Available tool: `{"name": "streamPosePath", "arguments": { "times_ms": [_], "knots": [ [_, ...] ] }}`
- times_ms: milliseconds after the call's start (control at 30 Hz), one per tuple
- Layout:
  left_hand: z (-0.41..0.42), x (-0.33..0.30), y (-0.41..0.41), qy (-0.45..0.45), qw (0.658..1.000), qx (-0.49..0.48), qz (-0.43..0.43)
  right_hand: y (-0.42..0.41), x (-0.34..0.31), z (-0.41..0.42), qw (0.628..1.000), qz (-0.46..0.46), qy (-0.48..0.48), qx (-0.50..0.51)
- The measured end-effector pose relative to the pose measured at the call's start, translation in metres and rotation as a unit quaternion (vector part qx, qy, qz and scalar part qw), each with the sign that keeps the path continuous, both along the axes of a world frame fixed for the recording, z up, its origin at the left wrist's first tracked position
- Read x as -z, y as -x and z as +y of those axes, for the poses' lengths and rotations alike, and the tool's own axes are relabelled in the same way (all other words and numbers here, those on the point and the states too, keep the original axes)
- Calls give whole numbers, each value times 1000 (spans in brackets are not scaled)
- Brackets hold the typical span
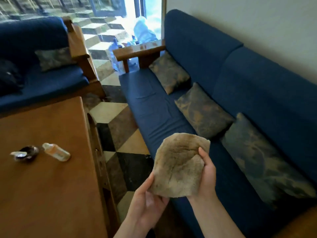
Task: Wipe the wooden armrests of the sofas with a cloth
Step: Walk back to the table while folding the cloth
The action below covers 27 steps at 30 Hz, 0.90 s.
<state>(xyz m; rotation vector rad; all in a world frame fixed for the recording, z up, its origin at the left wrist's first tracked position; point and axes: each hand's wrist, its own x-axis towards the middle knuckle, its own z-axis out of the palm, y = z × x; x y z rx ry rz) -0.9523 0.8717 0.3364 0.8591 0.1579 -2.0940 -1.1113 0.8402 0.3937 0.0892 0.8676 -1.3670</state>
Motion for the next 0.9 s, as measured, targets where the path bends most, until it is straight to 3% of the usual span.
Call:
{"name": "streamPosePath", "arguments": {
  "times_ms": [267, 500, 567, 600, 633, 667, 700, 733, 767, 900],
  "knots": [
    [-127, -19, -144, 35, 993, -103, -40, -130, -1, -144, 992, 62, -64, -85],
    [-238, -26, -223, 24, 973, -224, -50, -213, -15, -264, 990, 47, -55, -124],
    [-264, -37, -229, 54, 968, -225, -99, -231, -23, -302, 992, 45, -52, -110],
    [-271, -40, -227, 72, 958, -201, -191, -238, -28, -319, 992, 47, -45, -110],
    [-286, -37, -225, 93, 923, -172, -331, -247, -30, -345, 990, 58, -47, -121],
    [-298, -34, -224, 123, 841, -152, -504, -256, -31, -369, 989, 64, -43, -129],
    [-303, -34, -222, 186, 728, -150, -643, -264, -33, -385, 989, 75, -46, -123],
    [-316, -35, -223, 264, 631, -143, -715, -271, -34, -406, 987, 88, -46, -128],
    [-343, -33, -226, 324, 581, -121, -736, -281, -31, -437, 983, 97, -45, -148],
    [-444, -42, -247, 396, 528, -39, -750, -309, -17, -535, 977, 109, -48, -178]
  ]
}}
